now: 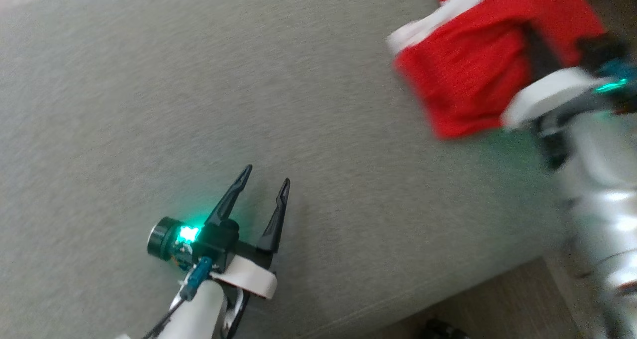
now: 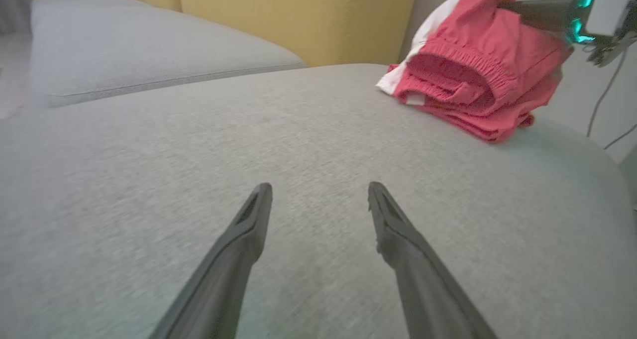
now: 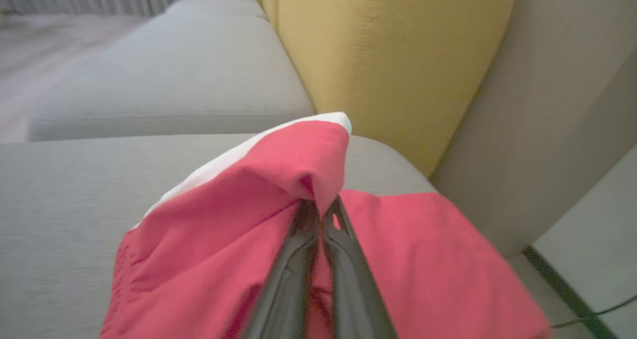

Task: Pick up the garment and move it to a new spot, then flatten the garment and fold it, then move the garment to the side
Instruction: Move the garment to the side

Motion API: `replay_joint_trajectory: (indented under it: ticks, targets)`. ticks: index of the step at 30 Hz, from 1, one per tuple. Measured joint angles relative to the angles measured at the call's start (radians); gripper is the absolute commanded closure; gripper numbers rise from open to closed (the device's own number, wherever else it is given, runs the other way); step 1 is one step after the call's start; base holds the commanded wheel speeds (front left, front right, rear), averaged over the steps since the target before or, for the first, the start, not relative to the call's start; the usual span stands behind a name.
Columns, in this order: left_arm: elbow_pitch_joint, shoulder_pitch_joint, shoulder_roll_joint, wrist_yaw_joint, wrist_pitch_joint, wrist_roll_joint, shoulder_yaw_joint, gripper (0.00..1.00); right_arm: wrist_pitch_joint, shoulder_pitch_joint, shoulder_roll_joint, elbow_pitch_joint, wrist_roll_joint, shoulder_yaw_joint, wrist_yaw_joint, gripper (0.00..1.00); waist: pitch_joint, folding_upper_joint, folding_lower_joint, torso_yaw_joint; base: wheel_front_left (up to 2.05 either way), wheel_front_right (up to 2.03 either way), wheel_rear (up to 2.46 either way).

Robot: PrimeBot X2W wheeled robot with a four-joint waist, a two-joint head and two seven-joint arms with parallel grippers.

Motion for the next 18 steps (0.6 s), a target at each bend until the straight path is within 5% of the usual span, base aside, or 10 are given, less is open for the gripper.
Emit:
replay_joint_trajectory:
  ticks: [6, 7, 12, 18]
  targets:
    - [-0.003, -0.022, -0.001, 0.000, 0.000, -0.001, 0.010, 0.00, 0.046, -0.095, -0.177, 0.110, -0.190, -0.146, 0.000, 1.00, 0.036, 0.0000, 0.0000, 0.098, 0.00, 0.00, 0.00]
    - [-0.004, -0.025, -0.001, 0.000, 0.000, -0.001, 0.011, 0.00, 0.047, -0.102, -0.195, 0.119, -0.221, -0.179, 0.000, 0.00, 0.043, 0.0000, 0.0000, 0.112, 0.00, 0.00, 0.00]
    - [-0.017, -0.032, -0.005, 0.000, -0.001, -0.001, 0.020, 0.00, 0.054, -0.127, -0.213, 0.114, -0.351, -0.376, 0.000, 0.00, 0.071, 0.0000, 0.0001, 0.163, 0.00, 0.00, 0.00]
    - [-0.020, -0.028, -0.005, 0.020, -0.001, -0.003, 0.059, 0.00, -0.016, -0.126, -0.093, 0.031, -0.396, -0.463, 0.000, 0.00, 0.046, 0.0000, -0.0001, 0.179, 0.00, 0.00, 0.00]
